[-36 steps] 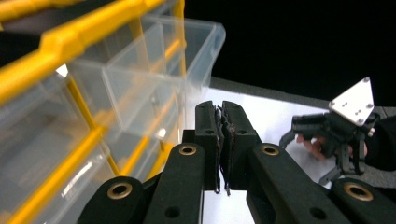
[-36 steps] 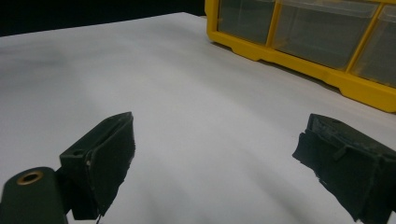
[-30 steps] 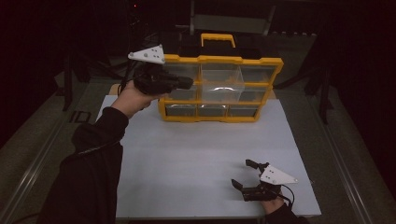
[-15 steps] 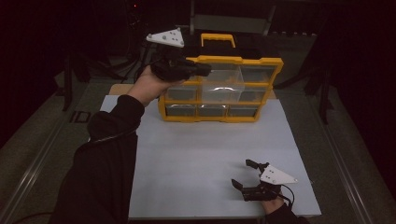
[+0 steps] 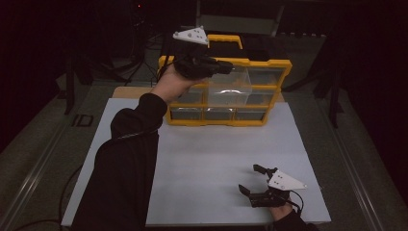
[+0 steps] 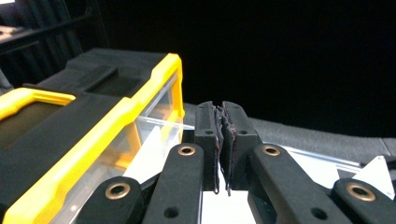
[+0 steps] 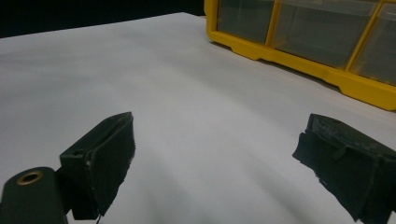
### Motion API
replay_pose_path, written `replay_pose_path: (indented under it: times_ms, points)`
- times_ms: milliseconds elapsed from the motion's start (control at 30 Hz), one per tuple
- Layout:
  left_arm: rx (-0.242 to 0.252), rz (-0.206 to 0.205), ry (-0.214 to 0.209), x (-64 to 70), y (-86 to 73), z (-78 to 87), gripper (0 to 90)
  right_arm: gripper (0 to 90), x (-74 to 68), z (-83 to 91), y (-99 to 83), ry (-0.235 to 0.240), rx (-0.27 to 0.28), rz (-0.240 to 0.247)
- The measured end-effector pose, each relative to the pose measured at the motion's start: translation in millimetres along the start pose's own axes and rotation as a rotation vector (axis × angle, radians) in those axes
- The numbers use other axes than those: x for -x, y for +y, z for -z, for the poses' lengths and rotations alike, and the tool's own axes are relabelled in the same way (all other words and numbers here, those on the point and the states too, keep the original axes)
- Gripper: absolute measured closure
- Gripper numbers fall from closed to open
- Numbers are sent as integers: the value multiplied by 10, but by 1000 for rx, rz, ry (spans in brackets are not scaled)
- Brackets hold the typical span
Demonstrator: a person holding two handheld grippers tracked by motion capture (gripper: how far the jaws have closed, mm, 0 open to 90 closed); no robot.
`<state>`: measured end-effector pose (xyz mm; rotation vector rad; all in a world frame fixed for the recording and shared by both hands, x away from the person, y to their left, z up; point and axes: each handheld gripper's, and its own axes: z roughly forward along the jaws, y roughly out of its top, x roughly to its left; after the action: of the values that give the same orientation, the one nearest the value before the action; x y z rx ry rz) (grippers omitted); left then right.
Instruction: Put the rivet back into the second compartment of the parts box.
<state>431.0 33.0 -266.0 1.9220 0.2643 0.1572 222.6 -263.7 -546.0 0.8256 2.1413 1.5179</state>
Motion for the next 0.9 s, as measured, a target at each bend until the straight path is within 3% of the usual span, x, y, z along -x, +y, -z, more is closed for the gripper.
replay_pose_path:
  times_ms: [367,567,600,767,900]
  points:
    - [-95,8,14,-63,-54,-205,846,97,11,9,-6,1,2,-9]
    - [-169,41,30,-104,-97,-290,845,97,10,7,-7,2,3,-7]
    - [-191,62,34,-117,-109,-313,845,97,11,7,-7,3,3,-8]
    - [-209,71,40,-132,-113,-334,844,97,12,5,-8,4,1,-9]
    - [-224,69,70,-148,-111,-343,837,97,13,2,-9,4,-2,-9]
